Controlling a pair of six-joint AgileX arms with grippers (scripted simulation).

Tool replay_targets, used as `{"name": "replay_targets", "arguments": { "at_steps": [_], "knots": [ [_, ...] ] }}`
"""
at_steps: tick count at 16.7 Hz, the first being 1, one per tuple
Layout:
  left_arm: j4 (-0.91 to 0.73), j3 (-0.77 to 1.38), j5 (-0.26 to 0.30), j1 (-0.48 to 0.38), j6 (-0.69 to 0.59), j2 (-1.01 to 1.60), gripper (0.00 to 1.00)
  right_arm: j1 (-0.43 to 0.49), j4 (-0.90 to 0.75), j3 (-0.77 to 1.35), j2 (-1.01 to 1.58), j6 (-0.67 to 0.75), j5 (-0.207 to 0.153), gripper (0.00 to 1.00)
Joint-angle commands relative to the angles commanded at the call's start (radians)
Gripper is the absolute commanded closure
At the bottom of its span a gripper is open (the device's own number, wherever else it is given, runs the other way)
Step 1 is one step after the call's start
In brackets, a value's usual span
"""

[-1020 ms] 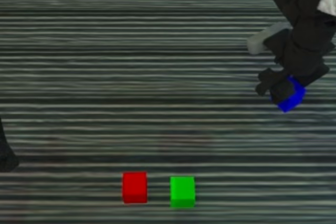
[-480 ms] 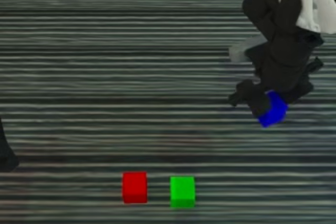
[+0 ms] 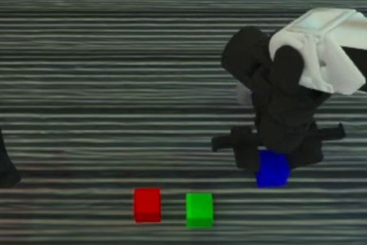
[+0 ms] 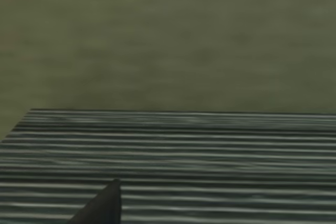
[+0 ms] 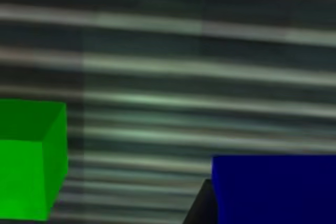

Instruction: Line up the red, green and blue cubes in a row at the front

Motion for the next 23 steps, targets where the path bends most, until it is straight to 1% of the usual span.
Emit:
{"name": "replay_targets", "arguments": {
  "at_steps": [3,5,11,17,19,23],
  "knots": [
    [0.0,0.0,0.0,0.0,0.0,0.0,0.0,0.062,0.01,-0.048,-0.054,0.127,0.006,1.0],
    [0.0,0.0,0.0,0.0,0.0,0.0,0.0,0.079,0.014,-0.061,-0.07,0.158,0.007,1.0],
    [0.0,0.0,0.0,0.0,0.0,0.0,0.0,0.076,0.03,-0.07,-0.061,0.159,0.006,1.0],
    [0.0,0.0,0.0,0.0,0.0,0.0,0.0,0.084,0.255,-0.206,0.016,0.164,0.008,1.0],
    [0.0,0.0,0.0,0.0,0.0,0.0,0.0,0.086,0.287,-0.231,0.033,0.166,0.008,1.0],
    [0.0,0.0,0.0,0.0,0.0,0.0,0.0,0.086,0.288,-0.232,0.033,0.167,0.008,1.0]
  ]
}}
